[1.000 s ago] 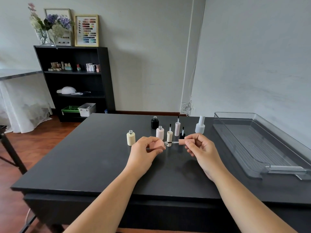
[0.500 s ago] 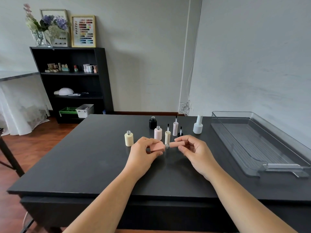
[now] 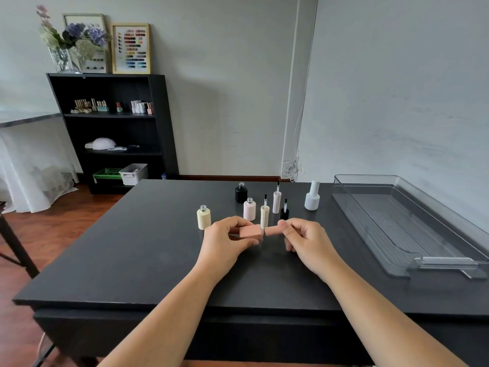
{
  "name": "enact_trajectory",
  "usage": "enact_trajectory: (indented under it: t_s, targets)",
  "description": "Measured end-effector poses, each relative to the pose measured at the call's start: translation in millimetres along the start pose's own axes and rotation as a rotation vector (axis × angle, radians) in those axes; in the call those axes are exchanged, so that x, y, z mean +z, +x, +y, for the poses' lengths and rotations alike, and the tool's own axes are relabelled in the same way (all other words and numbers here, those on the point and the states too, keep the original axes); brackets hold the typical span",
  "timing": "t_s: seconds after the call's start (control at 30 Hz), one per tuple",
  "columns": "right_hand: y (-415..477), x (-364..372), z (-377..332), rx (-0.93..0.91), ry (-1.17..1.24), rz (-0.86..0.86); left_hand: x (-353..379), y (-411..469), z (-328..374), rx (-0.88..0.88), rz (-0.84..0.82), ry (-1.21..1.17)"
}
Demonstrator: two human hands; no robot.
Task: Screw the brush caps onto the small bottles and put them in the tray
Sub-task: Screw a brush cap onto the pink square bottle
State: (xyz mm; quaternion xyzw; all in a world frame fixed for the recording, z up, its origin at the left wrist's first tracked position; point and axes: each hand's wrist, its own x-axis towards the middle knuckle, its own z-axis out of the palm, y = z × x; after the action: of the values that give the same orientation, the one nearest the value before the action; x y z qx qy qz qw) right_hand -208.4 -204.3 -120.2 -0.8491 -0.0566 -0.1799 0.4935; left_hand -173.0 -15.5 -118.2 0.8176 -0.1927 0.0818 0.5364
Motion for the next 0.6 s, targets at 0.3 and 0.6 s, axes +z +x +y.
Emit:
enact_trajectory:
  t_s: [0.3,0.6]
  targets:
    - [-0.7,-0.8,0.8,0.063,-0.028,0.055,-0.7,-0.1,-0.6,0.001,0.008,-0.022]
    - [-2.7,-2.3,-0.1,-0.014,-0.028,-0.008,-1.3,0.9,-2.5,-0.007,0.025,-0.049]
